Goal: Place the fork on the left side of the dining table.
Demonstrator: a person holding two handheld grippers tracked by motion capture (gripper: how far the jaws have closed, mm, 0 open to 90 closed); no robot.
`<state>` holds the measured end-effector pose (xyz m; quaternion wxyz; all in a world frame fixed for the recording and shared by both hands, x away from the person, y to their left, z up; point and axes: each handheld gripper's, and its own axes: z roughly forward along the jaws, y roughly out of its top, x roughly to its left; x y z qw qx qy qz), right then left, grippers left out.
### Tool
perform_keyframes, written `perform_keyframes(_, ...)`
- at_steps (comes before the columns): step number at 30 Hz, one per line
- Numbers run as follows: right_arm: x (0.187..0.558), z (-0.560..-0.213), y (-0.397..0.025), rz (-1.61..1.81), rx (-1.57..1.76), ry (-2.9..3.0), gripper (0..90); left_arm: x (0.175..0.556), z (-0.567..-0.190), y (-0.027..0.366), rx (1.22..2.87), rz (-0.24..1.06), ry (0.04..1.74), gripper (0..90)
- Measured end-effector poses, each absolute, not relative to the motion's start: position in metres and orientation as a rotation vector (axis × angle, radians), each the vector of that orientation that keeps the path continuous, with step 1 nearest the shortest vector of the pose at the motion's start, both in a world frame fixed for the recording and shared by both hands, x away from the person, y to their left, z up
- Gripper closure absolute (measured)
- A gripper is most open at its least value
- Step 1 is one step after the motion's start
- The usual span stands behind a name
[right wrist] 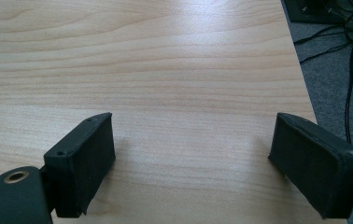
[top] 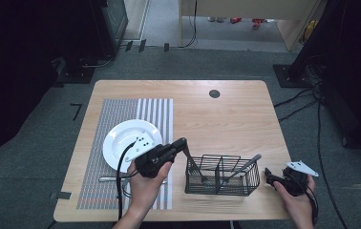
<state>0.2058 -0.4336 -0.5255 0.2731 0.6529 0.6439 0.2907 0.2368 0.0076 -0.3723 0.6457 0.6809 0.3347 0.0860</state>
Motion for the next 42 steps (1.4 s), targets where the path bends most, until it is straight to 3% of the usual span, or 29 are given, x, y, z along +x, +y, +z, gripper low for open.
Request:
perform_keyframes(20, 0.206, -0.526, -0.434, 0.783, 1.756, 1.733, 13.8, 0.227, -0.329, 0.01, 1.572, 0.237, 0.701, 89.1)
perform_keyframes(42, 0.206, -0.526, -0.434, 0.785, 1.756, 1.731, 13.8, 0.244, -0.295, 0.037, 1.438, 0.207, 0.714, 89.0)
